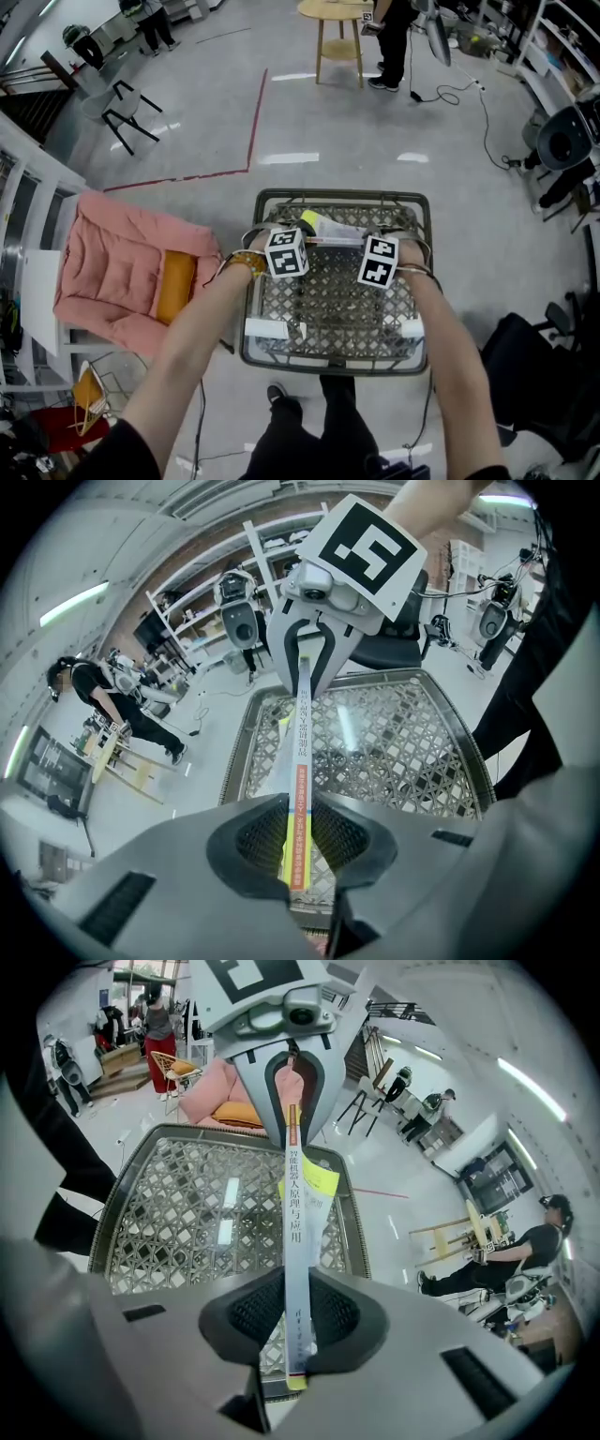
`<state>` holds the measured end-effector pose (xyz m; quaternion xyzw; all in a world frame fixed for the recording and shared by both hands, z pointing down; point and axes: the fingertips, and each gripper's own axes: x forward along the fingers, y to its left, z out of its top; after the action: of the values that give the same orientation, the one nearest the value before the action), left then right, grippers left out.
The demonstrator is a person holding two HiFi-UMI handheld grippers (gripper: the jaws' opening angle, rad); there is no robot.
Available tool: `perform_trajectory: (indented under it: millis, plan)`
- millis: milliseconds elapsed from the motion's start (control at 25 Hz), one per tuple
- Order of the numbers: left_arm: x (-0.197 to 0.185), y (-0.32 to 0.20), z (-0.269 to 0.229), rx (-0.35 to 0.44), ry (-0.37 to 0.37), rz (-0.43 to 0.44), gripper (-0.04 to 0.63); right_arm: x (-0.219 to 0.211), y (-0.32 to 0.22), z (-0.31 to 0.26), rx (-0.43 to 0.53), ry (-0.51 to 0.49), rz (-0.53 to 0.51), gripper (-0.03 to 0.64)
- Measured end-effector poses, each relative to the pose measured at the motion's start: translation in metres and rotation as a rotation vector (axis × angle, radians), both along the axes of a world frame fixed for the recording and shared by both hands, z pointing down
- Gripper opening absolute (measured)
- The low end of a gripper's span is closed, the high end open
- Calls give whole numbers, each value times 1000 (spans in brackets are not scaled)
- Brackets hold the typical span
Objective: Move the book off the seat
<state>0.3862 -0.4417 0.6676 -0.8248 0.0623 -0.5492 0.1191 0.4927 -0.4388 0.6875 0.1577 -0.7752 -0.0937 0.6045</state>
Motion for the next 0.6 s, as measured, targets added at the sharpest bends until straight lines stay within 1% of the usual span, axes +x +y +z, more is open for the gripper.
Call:
perform_trajectory:
  millis: [240,400,600]
  plan:
    - [-6,23,21,-64,17,-8,72,-5,22,16,-46,3,-25,72]
    - [-7,45,37,-115,5,-1,72,-6,45,34,-100,9,-21,72]
    - [-10,65,57,-167,-18,13,74,-9,68,54,-144,8,-14,72]
